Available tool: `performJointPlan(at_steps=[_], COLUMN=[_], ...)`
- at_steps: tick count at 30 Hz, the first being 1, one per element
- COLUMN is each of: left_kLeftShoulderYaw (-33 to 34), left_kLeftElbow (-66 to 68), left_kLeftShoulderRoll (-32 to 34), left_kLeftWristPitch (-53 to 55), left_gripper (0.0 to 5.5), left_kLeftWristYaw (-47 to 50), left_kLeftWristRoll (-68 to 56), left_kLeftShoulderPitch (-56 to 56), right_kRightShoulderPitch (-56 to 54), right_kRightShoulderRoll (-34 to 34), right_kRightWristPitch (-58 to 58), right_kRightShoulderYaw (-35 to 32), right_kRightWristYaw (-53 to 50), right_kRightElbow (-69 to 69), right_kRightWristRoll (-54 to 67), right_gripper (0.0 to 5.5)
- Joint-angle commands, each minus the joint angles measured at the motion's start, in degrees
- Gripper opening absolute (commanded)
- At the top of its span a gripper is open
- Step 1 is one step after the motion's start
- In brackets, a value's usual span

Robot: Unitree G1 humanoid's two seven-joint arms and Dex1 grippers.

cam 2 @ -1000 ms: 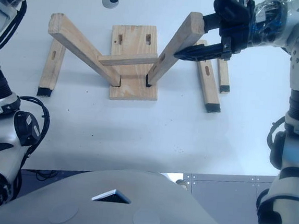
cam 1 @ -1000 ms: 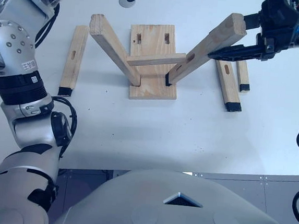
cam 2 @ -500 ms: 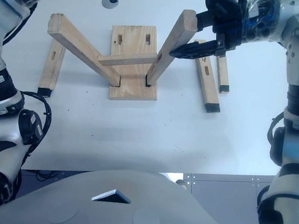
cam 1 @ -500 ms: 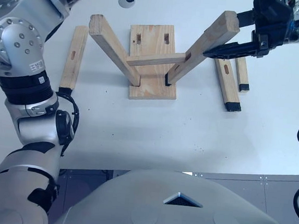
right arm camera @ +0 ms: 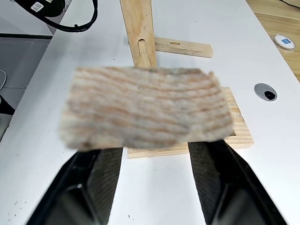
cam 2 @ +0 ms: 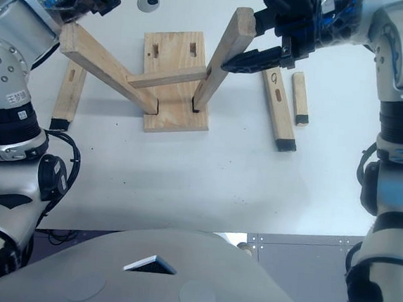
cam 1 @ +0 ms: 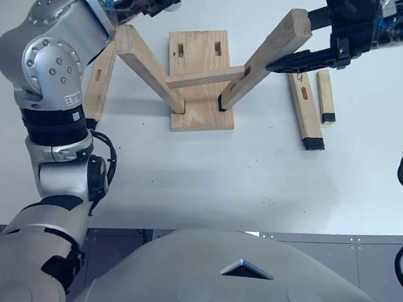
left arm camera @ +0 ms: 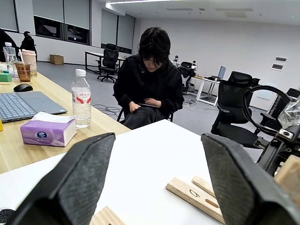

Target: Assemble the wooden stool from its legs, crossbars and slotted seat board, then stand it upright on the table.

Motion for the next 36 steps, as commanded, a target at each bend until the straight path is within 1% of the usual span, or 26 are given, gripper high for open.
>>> performJointPlan(at_steps=[1, 9, 18, 26, 29, 31, 34, 36], left_kLeftShoulderYaw=[-1.4, -3.4, -4.3, -3.4, -3.3, -3.2, -2.8, -1.0], left_kLeftElbow=[0.6, 2.2, 4.7, 6.1, 6.6, 7.0, 7.1, 7.3], left_kLeftShoulderRoll=[-1.5, -3.1, -5.1, -5.4, -5.8, -6.0, -5.7, -4.8], left_kLeftWristPitch=[0.2, -0.7, -1.7, -1.8, -1.9, -2.0, -1.8, -1.6], left_gripper=[3.35, 3.35, 3.35, 3.35, 3.35, 3.35, 3.35, 3.35], left_kLeftWristYaw=[0.5, 0.3, 0.4, 1.6, 1.9, 2.3, 2.5, 2.8], left_kLeftWristRoll=[0.8, 2.9, 5.0, 5.6, 5.9, 6.2, 6.2, 5.5], left_kLeftShoulderPitch=[0.9, 0.9, -0.2, -0.6, -1.0, -1.1, -1.3, -1.5], right_kRightShoulderPitch=[0.7, -3.7, -5.0, -4.2, -4.7, -5.1, -4.7, -4.5], right_kRightShoulderRoll=[3.1, 6.5, 13.1, 14.5, 16.0, 17.3, 17.1, 16.8], right_kRightWristPitch=[0.6, 0.1, 1.4, 2.1, 2.9, 3.6, 4.4, 6.3], right_kRightShoulderYaw=[5.4, 8.8, 11.6, 11.7, 13.0, 15.0, 17.6, 18.2], right_kRightWristYaw=[-0.5, 1.2, 0.8, -0.8, -1.6, -1.8, -1.6, -2.1], right_kRightElbow=[1.8, 4.5, 0.5, -2.6, -4.2, -4.7, -4.3, -3.1], right_kRightWristRoll=[-4.1, -6.2, -6.8, -7.4, -7.7, -8.4, -10.1, -10.7], right_gripper=[2.02, 2.02, 2.02, 2.02, 2.02, 2.02, 2.02, 2.02])
